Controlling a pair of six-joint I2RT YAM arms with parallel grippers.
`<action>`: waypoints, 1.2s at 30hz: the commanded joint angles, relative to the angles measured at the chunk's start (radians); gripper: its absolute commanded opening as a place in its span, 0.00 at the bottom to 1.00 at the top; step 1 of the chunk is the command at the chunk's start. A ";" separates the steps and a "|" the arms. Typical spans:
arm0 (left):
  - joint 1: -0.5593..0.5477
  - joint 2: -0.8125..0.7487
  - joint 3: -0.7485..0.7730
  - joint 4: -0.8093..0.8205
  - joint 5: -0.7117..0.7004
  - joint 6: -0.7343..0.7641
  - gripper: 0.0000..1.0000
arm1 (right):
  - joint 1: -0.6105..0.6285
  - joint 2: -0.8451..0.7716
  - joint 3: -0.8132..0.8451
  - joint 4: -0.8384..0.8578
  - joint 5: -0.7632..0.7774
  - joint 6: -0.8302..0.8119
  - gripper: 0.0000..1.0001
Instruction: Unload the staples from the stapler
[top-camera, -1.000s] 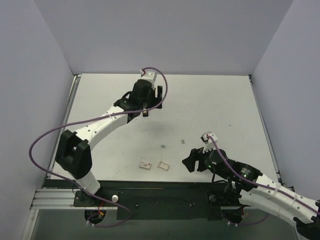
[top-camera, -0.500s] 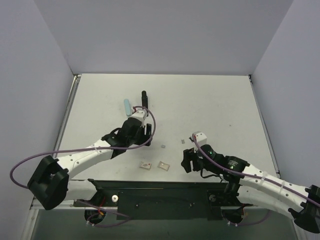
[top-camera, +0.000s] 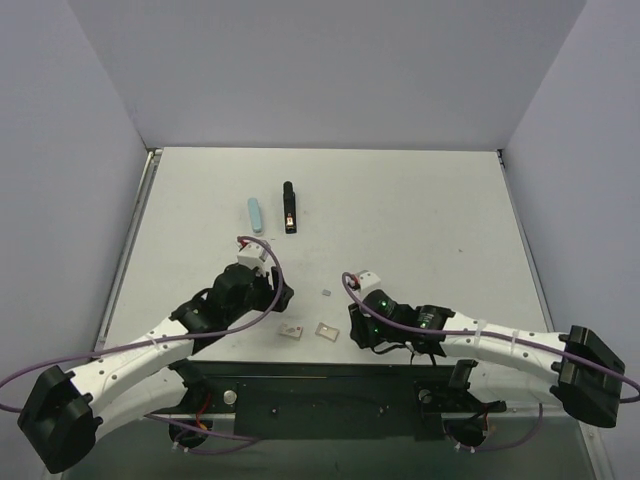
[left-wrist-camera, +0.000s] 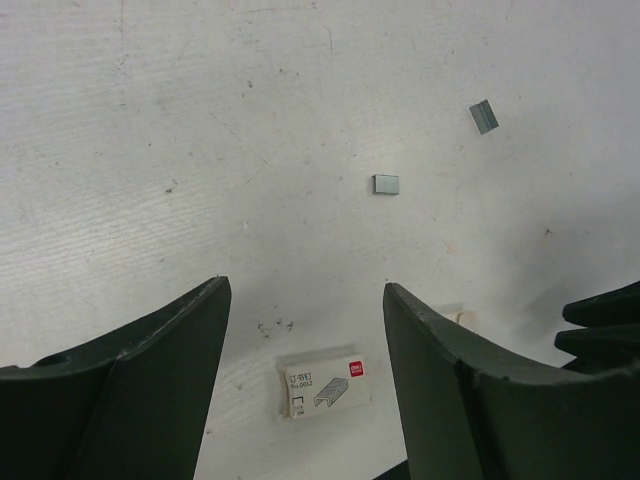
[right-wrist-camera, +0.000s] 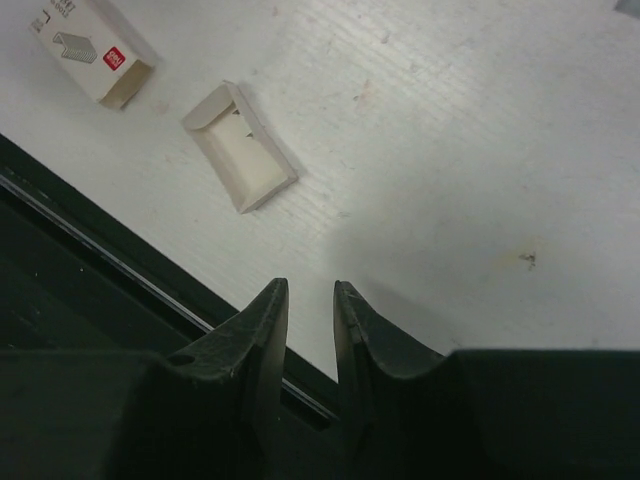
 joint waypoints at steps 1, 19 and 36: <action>-0.005 -0.062 -0.017 0.045 0.026 0.014 0.73 | 0.067 0.088 0.027 0.080 -0.004 0.052 0.20; -0.005 -0.063 -0.089 0.122 0.067 0.052 0.73 | 0.222 0.400 0.127 0.183 0.204 0.175 0.24; -0.005 -0.044 -0.094 0.124 0.075 0.053 0.73 | 0.222 0.487 0.214 0.051 0.330 0.201 0.24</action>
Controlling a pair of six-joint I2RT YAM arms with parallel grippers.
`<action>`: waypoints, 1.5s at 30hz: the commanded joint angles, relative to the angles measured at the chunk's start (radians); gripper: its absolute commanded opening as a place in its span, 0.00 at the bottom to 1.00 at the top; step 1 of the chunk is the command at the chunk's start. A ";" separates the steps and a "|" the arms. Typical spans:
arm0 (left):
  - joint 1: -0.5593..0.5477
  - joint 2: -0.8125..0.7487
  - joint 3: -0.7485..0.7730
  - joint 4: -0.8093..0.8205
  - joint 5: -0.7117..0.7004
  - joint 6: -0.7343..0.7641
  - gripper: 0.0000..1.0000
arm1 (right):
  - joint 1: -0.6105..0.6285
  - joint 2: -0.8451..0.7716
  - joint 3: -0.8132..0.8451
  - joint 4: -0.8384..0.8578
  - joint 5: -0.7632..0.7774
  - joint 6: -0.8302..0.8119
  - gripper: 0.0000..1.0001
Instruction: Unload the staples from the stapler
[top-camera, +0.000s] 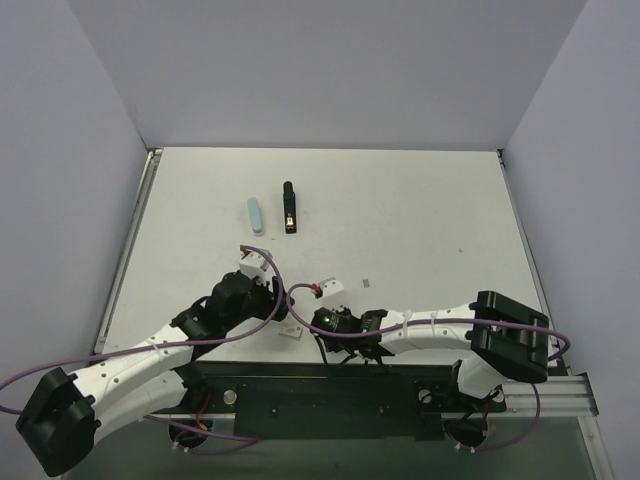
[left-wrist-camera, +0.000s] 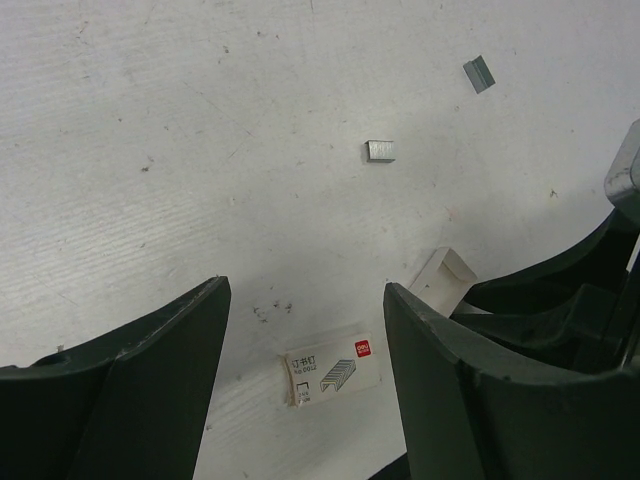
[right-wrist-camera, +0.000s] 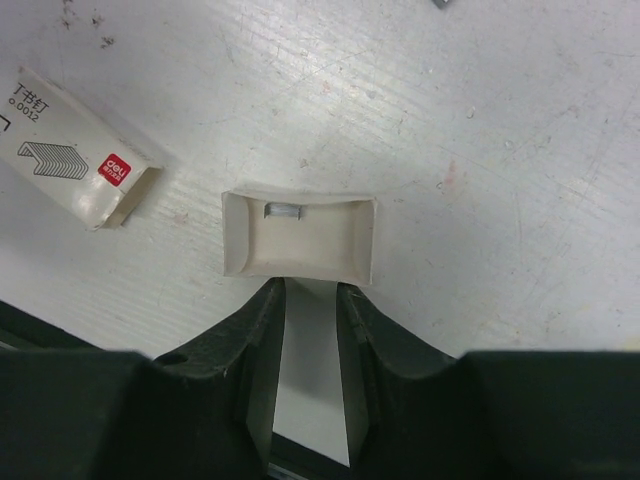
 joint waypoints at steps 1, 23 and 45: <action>-0.005 0.005 0.006 0.049 0.010 0.017 0.73 | 0.006 -0.016 0.024 -0.092 0.035 0.001 0.24; -0.004 -0.039 -0.008 0.041 0.025 0.008 0.73 | -0.444 -0.284 0.051 -0.284 -0.013 -0.154 0.50; -0.005 -0.071 -0.024 0.052 0.048 -0.002 0.73 | -0.590 0.029 0.173 -0.106 -0.216 -0.332 0.44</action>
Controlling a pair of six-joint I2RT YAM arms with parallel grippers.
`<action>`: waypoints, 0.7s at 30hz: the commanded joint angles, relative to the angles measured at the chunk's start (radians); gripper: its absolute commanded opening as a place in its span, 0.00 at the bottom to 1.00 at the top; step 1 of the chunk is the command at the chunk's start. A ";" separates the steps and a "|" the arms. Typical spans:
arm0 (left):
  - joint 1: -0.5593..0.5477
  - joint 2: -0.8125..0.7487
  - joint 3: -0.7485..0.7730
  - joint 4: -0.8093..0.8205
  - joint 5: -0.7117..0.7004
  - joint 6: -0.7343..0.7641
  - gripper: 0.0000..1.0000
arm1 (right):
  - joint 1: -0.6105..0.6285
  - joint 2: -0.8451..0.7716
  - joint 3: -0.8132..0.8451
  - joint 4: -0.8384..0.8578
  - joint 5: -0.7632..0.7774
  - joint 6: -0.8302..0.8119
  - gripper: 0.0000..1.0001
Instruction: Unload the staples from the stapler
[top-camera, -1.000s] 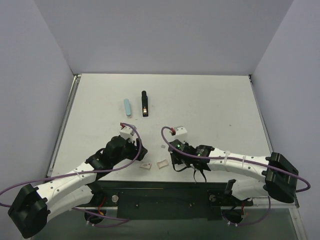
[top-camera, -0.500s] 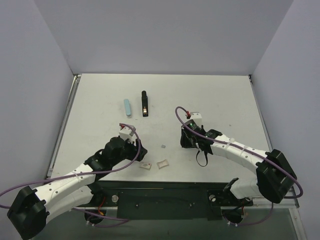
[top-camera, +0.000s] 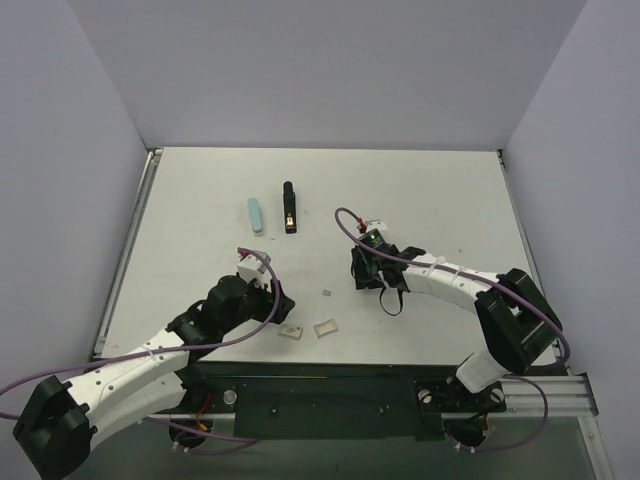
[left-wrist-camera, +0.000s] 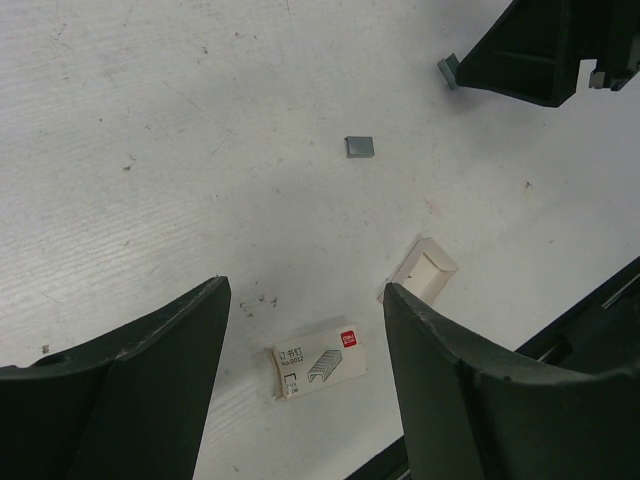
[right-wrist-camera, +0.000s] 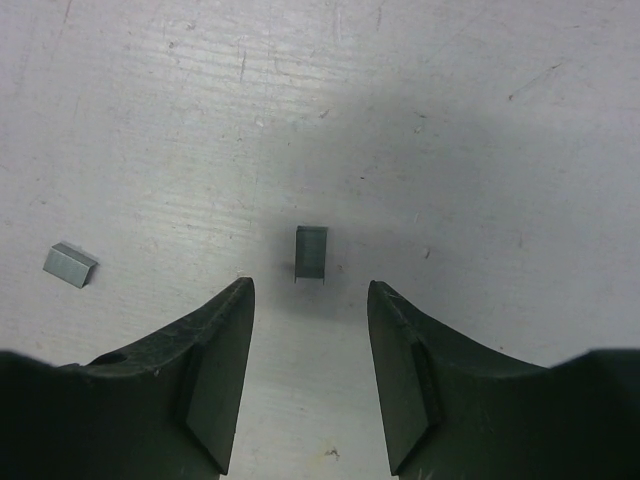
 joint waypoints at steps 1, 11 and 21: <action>-0.004 -0.020 -0.001 0.050 0.016 0.000 0.73 | -0.004 0.035 0.037 0.012 -0.021 -0.035 0.44; -0.004 -0.021 -0.004 0.050 0.019 -0.003 0.73 | -0.019 0.083 0.043 0.020 -0.037 -0.053 0.41; -0.004 -0.017 -0.004 0.050 0.021 -0.006 0.73 | -0.036 0.115 0.052 0.028 -0.053 -0.056 0.31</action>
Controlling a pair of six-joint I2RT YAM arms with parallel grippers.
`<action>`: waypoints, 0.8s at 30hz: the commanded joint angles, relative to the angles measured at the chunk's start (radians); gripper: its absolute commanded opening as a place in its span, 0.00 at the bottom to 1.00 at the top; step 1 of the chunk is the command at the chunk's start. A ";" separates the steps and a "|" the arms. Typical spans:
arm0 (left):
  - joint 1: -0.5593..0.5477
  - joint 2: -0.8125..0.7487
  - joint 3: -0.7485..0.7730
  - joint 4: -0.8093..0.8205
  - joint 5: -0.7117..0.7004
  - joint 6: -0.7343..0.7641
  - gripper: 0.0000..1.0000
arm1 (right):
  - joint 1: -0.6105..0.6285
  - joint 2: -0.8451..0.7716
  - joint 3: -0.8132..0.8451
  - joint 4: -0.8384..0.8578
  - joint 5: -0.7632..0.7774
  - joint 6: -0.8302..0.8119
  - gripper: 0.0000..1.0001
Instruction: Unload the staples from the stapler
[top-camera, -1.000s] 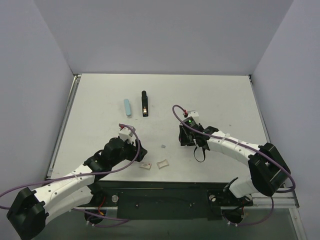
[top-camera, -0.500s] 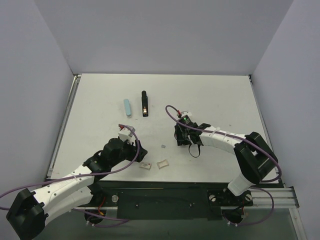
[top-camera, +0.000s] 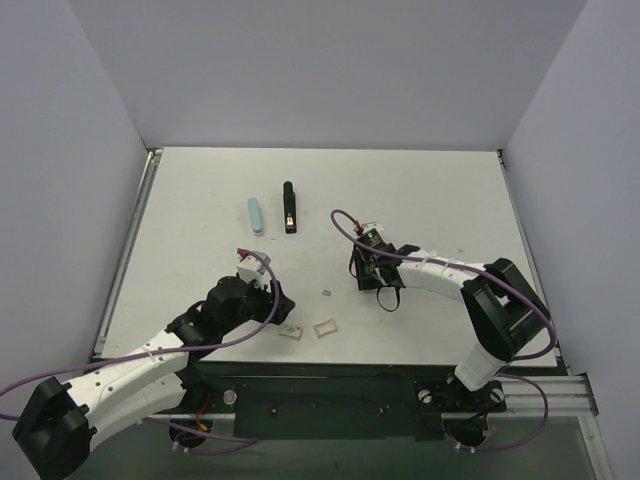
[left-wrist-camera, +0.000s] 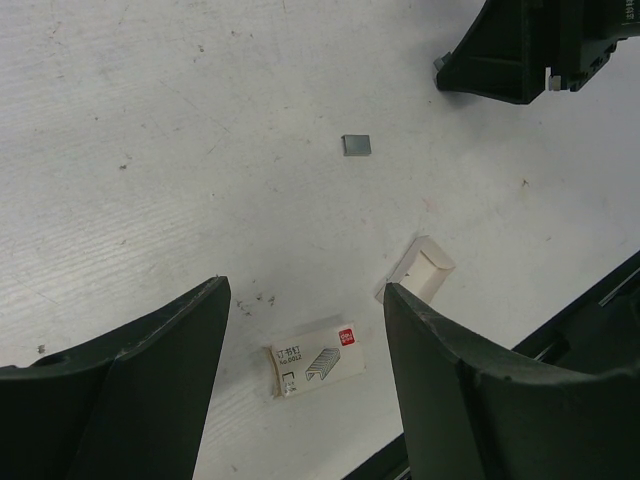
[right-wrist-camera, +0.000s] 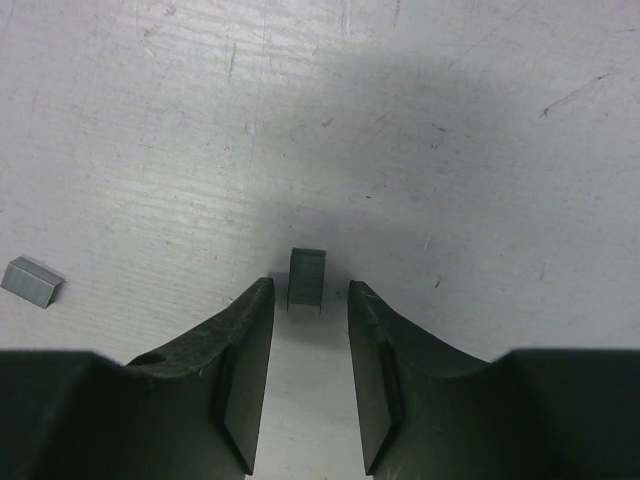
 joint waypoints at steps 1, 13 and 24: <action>-0.005 -0.008 0.005 0.044 0.012 -0.006 0.73 | -0.012 0.024 0.042 -0.003 -0.008 -0.006 0.29; -0.007 -0.089 -0.017 -0.002 -0.022 -0.003 0.73 | -0.011 0.030 0.058 -0.013 -0.022 0.008 0.08; -0.004 -0.117 -0.032 -0.061 -0.061 0.001 0.73 | 0.091 -0.082 0.068 -0.072 0.038 0.021 0.05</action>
